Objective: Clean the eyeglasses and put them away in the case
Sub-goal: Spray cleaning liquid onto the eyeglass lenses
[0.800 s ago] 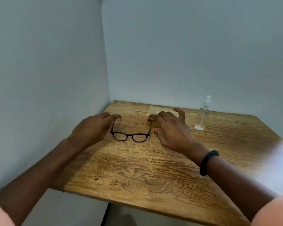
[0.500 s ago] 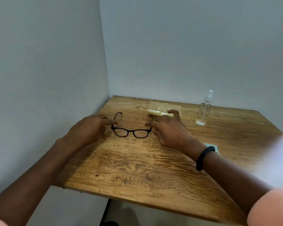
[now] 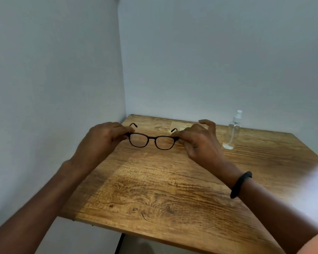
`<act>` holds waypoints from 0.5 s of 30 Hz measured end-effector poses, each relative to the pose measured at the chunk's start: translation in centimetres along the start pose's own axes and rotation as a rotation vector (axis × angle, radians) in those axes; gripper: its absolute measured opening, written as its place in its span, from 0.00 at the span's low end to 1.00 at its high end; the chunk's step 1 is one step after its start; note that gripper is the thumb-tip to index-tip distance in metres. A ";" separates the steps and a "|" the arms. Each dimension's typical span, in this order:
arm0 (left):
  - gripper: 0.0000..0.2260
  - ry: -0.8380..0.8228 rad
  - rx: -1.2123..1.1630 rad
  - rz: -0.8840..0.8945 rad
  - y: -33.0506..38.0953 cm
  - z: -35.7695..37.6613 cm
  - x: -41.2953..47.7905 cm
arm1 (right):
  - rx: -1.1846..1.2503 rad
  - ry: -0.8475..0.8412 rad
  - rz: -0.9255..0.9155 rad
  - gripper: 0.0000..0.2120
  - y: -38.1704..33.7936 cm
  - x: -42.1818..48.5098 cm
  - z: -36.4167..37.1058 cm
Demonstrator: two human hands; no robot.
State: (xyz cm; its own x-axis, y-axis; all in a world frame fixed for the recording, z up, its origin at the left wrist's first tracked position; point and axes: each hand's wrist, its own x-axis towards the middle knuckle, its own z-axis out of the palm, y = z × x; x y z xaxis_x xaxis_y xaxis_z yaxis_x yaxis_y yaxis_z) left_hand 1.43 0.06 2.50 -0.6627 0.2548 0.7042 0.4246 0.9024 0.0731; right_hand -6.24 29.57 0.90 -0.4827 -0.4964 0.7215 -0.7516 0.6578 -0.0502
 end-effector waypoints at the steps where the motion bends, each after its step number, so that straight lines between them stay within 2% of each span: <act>1: 0.12 0.037 -0.029 0.006 0.3 -0.3 0.5 | 0.025 0.042 0.020 0.11 0.2 0.3 -0.6; 6: 0.09 0.220 -0.187 0.035 2.5 -0.3 3.8 | 0.113 0.202 0.117 0.09 1.4 1.7 -4.0; 12: 0.12 0.354 -0.411 -0.042 5.8 0.9 9.2 | 0.213 0.429 0.204 0.08 3.3 3.3 -8.0; 15: 0.09 0.420 -0.455 -0.033 7.4 1.4 11.8 | 0.232 0.507 0.222 0.08 4.4 3.9 -9.6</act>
State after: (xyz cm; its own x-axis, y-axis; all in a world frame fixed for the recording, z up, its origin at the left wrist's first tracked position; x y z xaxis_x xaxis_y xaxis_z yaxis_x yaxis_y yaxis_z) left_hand -4.14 10.22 10.31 -0.4200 -0.0130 0.9074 0.6897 0.6453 0.3285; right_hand -7.10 35.91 10.11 -0.4075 0.0090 0.9132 -0.7631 0.5459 -0.3459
